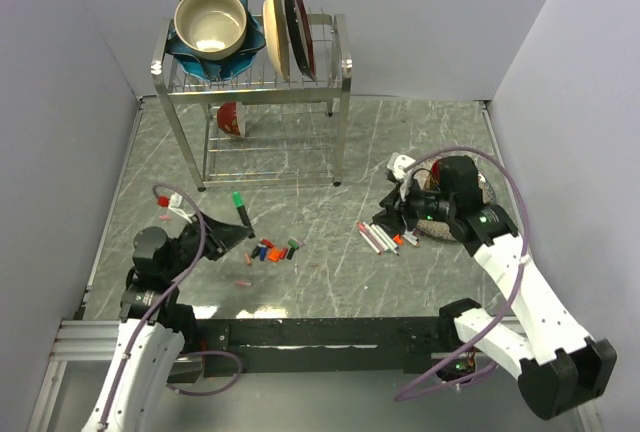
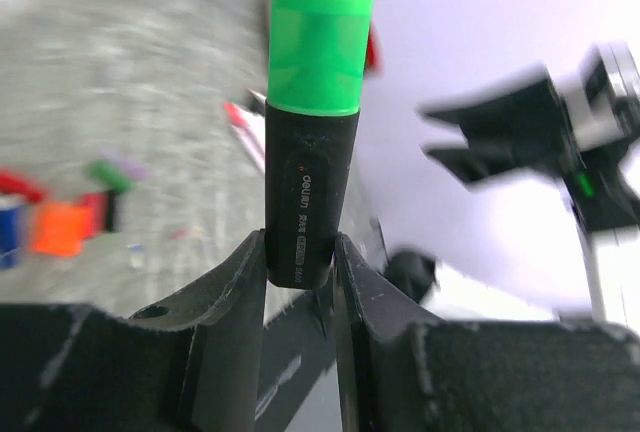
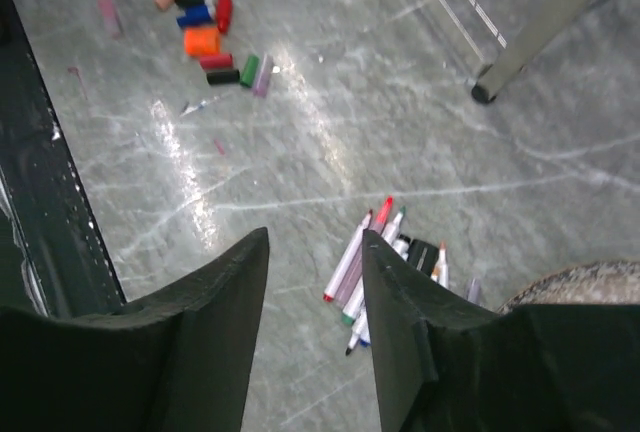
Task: Open the pen caps
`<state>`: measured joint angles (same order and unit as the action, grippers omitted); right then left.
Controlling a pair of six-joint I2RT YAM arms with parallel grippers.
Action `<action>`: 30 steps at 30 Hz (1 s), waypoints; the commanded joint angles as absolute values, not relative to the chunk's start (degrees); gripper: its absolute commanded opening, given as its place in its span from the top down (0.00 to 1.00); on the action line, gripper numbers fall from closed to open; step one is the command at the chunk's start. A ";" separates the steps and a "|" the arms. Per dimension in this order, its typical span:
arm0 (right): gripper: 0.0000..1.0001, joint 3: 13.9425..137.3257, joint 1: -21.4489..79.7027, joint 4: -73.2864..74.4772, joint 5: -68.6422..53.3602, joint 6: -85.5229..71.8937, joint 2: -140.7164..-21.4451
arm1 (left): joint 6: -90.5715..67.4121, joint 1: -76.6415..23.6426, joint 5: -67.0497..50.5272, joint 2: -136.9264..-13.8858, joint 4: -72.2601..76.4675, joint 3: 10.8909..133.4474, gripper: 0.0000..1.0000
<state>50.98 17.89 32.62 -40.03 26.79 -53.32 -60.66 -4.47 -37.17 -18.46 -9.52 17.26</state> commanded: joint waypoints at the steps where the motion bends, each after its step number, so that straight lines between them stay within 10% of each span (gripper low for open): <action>1: 0.44 48.08 14.60 25.23 -49.12 23.30 -49.84 | -60.91 -13.67 -42.29 -17.40 11.85 14.51 0.99; 5: 0.22 46.59 11.87 22.25 -52.38 20.57 -50.27 | -60.03 -26.43 -34.82 -25.80 26.05 12.22 0.99; 6: 0.00 46.23 11.43 21.28 -52.38 19.70 -50.62 | -59.16 -29.33 -32.46 -28.28 27.84 12.39 0.99; 17: 0.00 48.68 7.91 24.42 -66.53 13.01 -60.63 | -44.82 -57.83 9.18 -61.66 47.27 24.69 0.99; 30: 0.01 39.47 7.47 0.18 -55.20 -16.41 -55.72 | -47.55 -61.52 11.95 -82.17 53.70 35.94 0.99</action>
